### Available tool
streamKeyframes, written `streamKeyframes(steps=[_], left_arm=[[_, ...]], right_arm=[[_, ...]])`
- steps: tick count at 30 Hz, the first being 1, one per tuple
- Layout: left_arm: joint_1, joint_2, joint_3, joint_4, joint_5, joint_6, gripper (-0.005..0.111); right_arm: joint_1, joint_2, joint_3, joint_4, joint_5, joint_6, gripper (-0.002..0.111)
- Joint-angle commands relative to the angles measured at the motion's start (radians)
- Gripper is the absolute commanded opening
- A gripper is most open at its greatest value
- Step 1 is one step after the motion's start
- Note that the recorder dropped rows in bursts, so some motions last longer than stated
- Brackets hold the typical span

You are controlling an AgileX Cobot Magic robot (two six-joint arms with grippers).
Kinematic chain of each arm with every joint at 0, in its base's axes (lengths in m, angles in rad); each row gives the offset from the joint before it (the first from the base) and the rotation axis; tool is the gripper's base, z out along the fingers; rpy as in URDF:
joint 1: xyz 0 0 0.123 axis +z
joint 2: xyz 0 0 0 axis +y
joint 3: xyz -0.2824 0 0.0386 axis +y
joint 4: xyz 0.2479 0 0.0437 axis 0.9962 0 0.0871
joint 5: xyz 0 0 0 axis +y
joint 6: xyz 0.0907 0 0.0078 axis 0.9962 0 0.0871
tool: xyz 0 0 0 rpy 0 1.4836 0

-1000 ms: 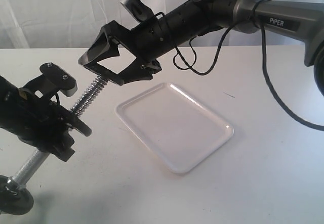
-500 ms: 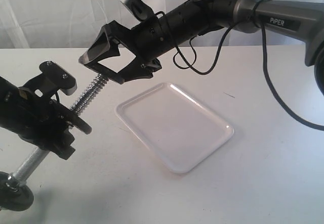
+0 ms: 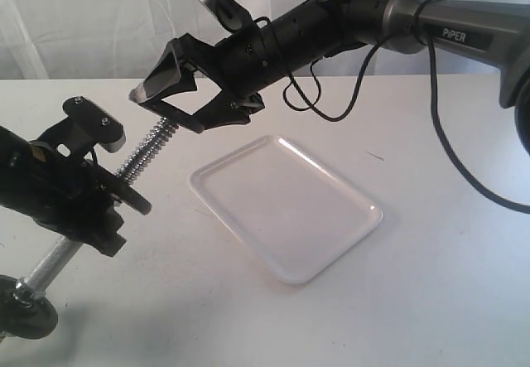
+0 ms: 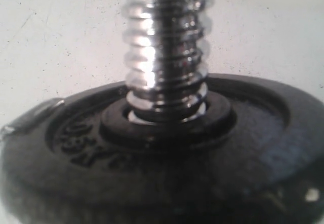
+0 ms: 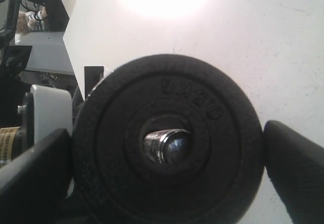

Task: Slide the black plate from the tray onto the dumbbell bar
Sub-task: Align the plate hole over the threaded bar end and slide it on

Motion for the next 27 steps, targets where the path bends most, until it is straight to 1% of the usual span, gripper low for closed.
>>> streamKeyframes(steps=[1,14,19,27], left_arm=[[0.002,-0.045,-0.041,-0.036,-0.226,-0.032,0.000],[0.002,-0.045,-0.041,-0.038,-0.264,-0.041,0.000],[0.002,-0.045,-0.041,-0.040,-0.304,-0.059,0.000],[0.002,-0.045,-0.041,-0.046,-0.311,-0.059,0.000]], right_arm=[[0.011,-0.024,-0.002,0.075,0.064,-0.018,0.000],[0.006,-0.024,-0.002,0.077,0.064,-0.021,0.000],[0.006,-0.024,-0.002,0.096,0.064,-0.036,0.000],[0.006,-0.024,-0.002,0.100,0.064,-0.041,0.000]])
